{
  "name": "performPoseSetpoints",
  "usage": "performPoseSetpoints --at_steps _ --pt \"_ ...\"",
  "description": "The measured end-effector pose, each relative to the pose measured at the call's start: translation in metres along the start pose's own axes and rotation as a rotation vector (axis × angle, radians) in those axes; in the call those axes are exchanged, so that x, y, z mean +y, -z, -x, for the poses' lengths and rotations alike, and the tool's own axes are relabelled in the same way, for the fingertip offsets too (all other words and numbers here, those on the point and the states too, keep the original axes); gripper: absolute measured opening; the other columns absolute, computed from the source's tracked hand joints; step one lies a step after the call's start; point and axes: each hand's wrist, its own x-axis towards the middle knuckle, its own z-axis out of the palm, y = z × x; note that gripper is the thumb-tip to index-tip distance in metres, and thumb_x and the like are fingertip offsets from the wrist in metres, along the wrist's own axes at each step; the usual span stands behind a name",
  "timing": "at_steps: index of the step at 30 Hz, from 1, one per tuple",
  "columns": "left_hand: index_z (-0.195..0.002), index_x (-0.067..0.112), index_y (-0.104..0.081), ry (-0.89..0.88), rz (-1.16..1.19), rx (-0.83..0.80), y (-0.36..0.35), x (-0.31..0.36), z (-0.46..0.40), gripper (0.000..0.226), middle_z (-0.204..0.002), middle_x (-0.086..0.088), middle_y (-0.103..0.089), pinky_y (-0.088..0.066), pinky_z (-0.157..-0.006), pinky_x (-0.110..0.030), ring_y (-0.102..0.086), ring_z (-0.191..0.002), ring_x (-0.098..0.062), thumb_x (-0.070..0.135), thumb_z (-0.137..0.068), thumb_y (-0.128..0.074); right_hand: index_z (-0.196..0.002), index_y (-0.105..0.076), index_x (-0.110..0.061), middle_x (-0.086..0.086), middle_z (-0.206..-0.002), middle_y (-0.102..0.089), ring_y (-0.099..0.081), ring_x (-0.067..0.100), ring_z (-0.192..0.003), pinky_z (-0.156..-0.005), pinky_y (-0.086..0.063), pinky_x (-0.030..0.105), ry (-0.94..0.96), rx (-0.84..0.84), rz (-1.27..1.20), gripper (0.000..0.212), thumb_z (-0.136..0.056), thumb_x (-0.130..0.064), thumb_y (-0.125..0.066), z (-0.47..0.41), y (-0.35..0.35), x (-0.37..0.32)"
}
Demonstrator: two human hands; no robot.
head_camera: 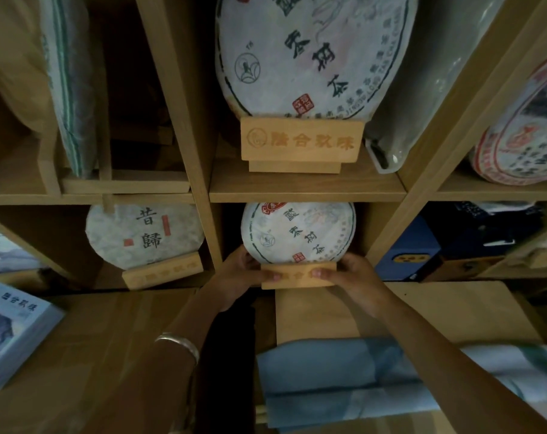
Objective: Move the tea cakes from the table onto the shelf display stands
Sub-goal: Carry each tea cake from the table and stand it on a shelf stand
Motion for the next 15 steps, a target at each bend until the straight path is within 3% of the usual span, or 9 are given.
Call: performPoseSetpoints --at_steps 6,11,15 --pt "-0.116 0.032 -0.058 0.013 0.043 0.113 -0.001 -0.013 -0.016 0.071 -0.118 0.005 -0.066 -0.057 -0.07 -0.019 -0.061 -0.107 -0.006 -0.012 -0.065 -0.081 -0.122 -0.067 -0.013 0.0 -0.121 -0.071 -0.064 0.016 -0.116 -0.103 -0.05 0.034 0.012 0.045 0.01 0.052 -0.073 -0.012 -0.084 -0.02 -0.004 0.018" --pt "-0.125 0.033 -0.052 -0.019 -0.031 0.208 0.0 -0.021 -0.027 0.073 -0.12 0.014 -0.061 -0.048 -0.089 -0.024 -0.055 -0.112 -0.004 -0.002 -0.069 -0.084 -0.127 -0.063 -0.018 -0.005 -0.125 -0.069 -0.062 0.012 -0.118 -0.099 -0.051 0.026 0.004 0.064 -0.026 0.057 -0.075 -0.011 -0.084 -0.035 -0.006 0.024" --pt "-0.136 0.028 -0.047 -0.063 -0.07 0.224 -0.002 -0.02 -0.031 0.075 -0.125 0.013 -0.057 -0.043 -0.093 -0.022 -0.052 -0.117 -0.006 0.001 -0.074 -0.081 -0.128 -0.062 -0.014 0.0 -0.128 -0.067 -0.06 0.017 -0.121 -0.108 -0.046 0.038 0.004 0.083 -0.054 0.056 -0.076 -0.011 -0.082 -0.043 -0.009 0.022"
